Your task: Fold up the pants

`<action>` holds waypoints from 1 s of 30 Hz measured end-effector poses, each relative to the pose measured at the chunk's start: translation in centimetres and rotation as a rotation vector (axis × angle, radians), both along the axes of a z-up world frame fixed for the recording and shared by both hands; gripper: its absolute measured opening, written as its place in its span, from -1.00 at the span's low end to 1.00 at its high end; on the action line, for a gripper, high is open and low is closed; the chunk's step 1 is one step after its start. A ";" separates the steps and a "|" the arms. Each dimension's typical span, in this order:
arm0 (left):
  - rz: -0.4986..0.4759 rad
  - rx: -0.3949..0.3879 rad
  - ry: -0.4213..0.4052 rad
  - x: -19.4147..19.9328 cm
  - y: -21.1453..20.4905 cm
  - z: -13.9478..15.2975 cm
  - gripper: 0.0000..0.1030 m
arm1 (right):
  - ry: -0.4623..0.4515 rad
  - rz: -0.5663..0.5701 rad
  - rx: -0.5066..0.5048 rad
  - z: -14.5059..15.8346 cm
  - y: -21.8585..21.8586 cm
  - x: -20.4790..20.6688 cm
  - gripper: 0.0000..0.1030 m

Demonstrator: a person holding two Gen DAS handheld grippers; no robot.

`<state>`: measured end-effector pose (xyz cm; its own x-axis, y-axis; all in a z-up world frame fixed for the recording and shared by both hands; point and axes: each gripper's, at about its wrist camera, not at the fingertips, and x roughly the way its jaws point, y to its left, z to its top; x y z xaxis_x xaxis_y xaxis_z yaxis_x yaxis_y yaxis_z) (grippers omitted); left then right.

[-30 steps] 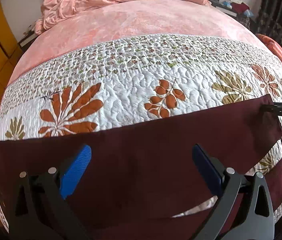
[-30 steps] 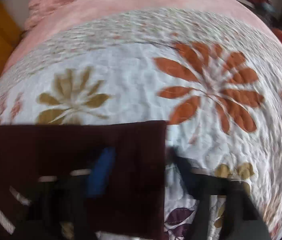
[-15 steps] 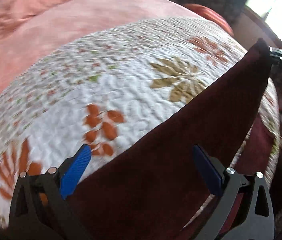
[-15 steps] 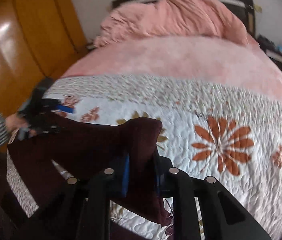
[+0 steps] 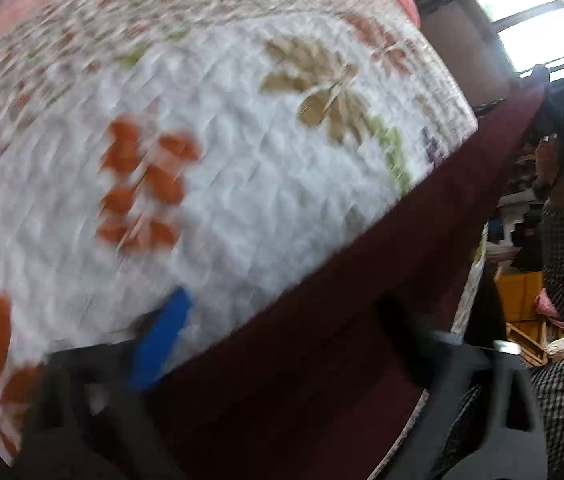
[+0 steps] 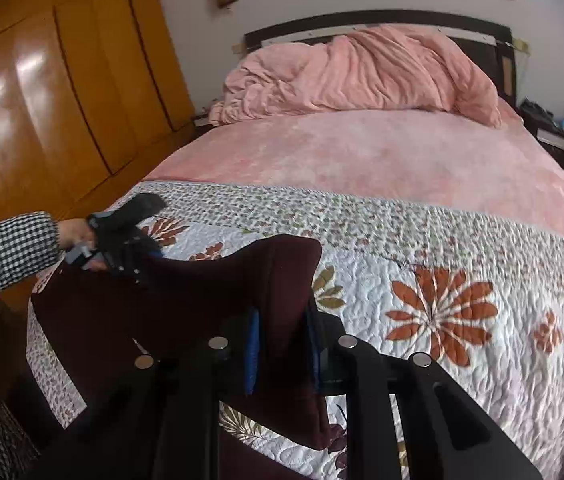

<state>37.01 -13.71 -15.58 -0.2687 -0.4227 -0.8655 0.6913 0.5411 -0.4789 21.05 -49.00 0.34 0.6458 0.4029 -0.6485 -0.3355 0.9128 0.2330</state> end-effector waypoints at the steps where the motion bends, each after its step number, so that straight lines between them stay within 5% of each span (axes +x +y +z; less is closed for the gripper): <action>1: 0.015 0.033 -0.013 -0.4 1.2 -0.2 -0.40 | 0.012 -0.016 0.000 -0.6 -0.1 0.1 -0.62; 2: 0.038 0.049 -0.015 -0.5 2.1 -0.4 -0.63 | 0.020 -0.027 0.000 -0.8 -0.1 0.2 -0.62; 4: 0.079 0.034 -0.048 -1.6 3.8 0.3 -0.73 | 0.040 -0.053 0.001 -1.8 -0.1 0.3 -0.62; 8: 0.165 0.031 -0.272 -5.2 5.2 4.1 -0.79 | 0.065 -0.113 -0.004 -3.5 0.0 0.2 -0.62; 13: 0.213 0.146 -0.609 -13.1 3.9 8.3 -0.78 | 0.085 -0.174 -0.014 -5.4 0.3 -1.5 -0.62; 18: 0.218 0.209 -0.707 -20.2 3.9 8.0 -0.75 | 0.133 -0.191 -0.058 -7.8 0.5 -5.8 -0.60; 26: 0.205 0.273 -0.718 -27.9 3.9 2.9 -0.74 | 0.263 -0.165 -0.120 -11.7 1.5 -12.0 -0.44; 29: 0.182 0.308 -0.721 -29.7 3.7 0.8 -0.72 | 0.312 -0.176 -0.167 -12.5 2.1 -14.2 0.03; 30: 0.175 0.319 -0.736 -30.1 3.6 0.3 -0.72 | 0.326 -0.185 -0.174 -12.8 2.0 -14.7 0.06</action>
<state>6.90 -10.09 -15.32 0.4622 -0.1092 -0.8800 0.6611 0.7039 0.2598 6.30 -47.02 -12.42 0.4467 0.1659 -0.8792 -0.0964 0.9859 0.1371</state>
